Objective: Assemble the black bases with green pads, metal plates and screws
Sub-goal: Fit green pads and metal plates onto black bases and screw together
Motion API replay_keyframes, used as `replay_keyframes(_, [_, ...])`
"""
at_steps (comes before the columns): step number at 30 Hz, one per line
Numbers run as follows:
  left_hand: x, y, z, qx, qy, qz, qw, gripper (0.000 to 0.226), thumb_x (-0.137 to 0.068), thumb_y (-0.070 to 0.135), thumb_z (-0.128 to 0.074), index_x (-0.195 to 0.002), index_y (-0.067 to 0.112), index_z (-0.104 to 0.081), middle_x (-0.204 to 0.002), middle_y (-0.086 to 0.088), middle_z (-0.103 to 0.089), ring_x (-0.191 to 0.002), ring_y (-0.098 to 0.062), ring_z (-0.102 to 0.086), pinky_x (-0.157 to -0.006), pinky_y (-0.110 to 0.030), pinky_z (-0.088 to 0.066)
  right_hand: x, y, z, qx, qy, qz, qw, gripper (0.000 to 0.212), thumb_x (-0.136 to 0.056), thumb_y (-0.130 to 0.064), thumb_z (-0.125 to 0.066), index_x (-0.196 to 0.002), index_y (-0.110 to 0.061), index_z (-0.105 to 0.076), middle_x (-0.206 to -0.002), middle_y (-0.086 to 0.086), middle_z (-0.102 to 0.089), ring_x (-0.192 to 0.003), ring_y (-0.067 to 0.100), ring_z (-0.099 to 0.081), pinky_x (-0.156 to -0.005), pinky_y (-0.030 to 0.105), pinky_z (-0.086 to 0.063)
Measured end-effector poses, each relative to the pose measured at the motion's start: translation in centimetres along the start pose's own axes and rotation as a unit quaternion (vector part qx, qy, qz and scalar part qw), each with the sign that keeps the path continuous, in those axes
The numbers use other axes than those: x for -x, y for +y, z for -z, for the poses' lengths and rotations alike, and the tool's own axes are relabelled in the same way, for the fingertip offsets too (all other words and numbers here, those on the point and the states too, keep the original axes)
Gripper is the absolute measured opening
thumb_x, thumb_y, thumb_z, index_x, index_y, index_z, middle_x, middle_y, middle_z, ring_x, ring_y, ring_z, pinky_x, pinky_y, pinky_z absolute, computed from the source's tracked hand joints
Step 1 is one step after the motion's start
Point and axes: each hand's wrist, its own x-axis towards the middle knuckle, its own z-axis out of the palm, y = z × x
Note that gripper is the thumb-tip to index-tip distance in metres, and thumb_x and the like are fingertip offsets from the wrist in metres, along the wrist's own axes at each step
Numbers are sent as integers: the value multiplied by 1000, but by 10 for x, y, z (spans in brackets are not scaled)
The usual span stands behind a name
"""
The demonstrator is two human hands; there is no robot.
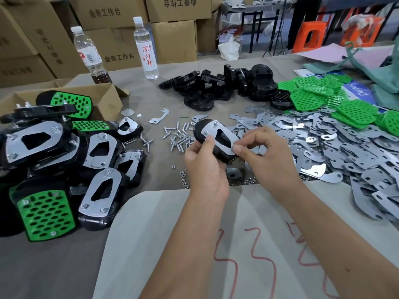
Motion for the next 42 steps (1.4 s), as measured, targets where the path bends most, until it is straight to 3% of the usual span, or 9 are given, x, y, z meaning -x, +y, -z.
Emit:
replay_keyframes(6, [-2,5,3,-32,21,-6,999,16,-101,7,-61,-85,7,-61,-69,-8,-67,-56,-20,-61,-43,-21,-36,5,-4,-7,73,-73,72,992,62,-73,-25,-92,-129,-28,-64,-119,-11,-59,-111,11,-56,-79,35,-60])
replay_keyframes(10, [-1,6,5,-64,-9,-4,998,17,-99,4,-60,-82,6,-63,-82,-16,-70,-68,-26,-66,-57,-31,-50,5,-3,-7,101,-27,88,991,78,-65,-16,-95,-135,-21,-60,-119,-11,-61,-110,7,-58,-89,43,-59])
replay_keyframes(19, [-8,15,15,-110,-29,23,993,14,-96,-2,-67,-83,2,-67,-68,-6,-74,-57,-15,-71,-48,-25,-55,5,-2,-5,-21,-74,39,996,72,-68,0,-91,-132,-19,-63,-120,-2,-64,-112,12,-63,-83,34,-63])
replay_keyframes(23, [-12,16,18,-133,-35,17,990,16,-96,-2,-66,-81,2,-64,-66,-7,-72,-55,-16,-68,-52,-26,-57,1,-1,-2,-214,-80,-99,968,35,-86,-31,-79,-120,-25,-71,-115,1,-77,-108,26,-73,-82,39,-63])
replay_keyframes(25, [-12,16,18,-150,-48,14,987,8,-97,1,-66,-88,1,-67,-74,-10,-74,-61,-19,-70,-54,-28,-57,-1,0,-2,-227,-67,-111,965,12,-96,-23,-74,-106,-19,-78,-103,10,-79,-98,33,-76,-77,40,-65])
replay_keyframes(28, [-10,18,16,-177,-57,7,982,10,-97,6,-67,-101,-4,-68,-79,-12,-76,-64,-23,-72,-52,-30,-57,0,4,-2,-187,-69,-97,975,9,-95,-15,-75,-95,-22,-80,-93,6,-80,-85,25,-77,-73,36,-65])
replay_keyframes(33, [-12,14,18,-348,-53,-127,927,12,-90,9,-77,-101,10,-73,-97,-9,-78,-95,-28,-75,-87,-43,-60,-3,6,1,107,20,84,990,29,-95,-27,-73,-122,-32,-64,-112,-13,-57,-93,1,-61,-73,6,-42])
replay_keyframes(39, [-6,17,15,-365,-73,-135,918,17,-73,22,-82,-87,18,-74,-90,-9,-78,-90,-30,-76,-85,-46,-61,-5,4,6,245,-19,128,961,10,-105,-33,-47,-106,-24,-49,-106,-5,-46,-81,20,-54,-71,44,-50])
replay_keyframes(42, [-5,20,15,-368,-77,-136,917,19,-67,28,-78,-82,18,-73,-91,-13,-78,-93,-38,-73,-87,-53,-60,-4,-3,4,282,-48,137,948,14,-104,-38,-34,-100,-26,-40,-102,-2,-43,-74,24,-50,-62,47,-49])
